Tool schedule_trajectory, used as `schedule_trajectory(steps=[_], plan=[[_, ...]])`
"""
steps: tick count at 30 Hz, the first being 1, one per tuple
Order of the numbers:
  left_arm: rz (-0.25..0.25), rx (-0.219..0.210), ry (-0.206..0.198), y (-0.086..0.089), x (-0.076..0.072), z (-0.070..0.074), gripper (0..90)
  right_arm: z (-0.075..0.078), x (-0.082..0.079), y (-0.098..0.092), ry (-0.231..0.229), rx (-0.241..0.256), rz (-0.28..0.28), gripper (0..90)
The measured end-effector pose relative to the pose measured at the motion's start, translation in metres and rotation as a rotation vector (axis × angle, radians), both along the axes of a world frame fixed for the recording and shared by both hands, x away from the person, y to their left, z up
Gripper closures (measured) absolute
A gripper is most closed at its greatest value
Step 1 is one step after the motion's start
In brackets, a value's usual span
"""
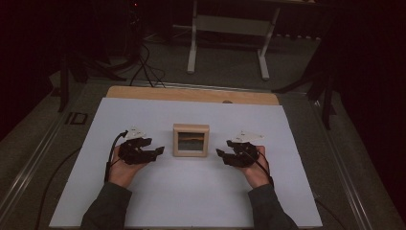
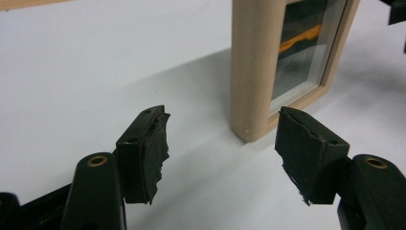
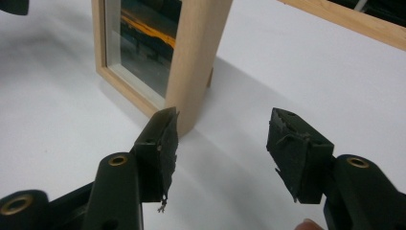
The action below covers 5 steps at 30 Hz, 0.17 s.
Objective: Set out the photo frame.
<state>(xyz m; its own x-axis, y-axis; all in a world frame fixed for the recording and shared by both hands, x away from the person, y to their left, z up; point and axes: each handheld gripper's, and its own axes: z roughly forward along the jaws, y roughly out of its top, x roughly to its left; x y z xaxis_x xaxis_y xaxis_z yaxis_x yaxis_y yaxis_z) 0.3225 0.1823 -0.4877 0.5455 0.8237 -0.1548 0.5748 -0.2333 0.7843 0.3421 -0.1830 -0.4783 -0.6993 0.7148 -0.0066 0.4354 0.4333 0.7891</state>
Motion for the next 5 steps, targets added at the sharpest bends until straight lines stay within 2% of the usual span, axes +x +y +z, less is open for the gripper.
schedule_trajectory(steps=[5], plan=[[0.012,0.01,0.01,0.0053,-0.0029,-0.0037,35.5,-0.0048,-0.0045,-0.004,0.006,-0.015,0.003,42.6]])
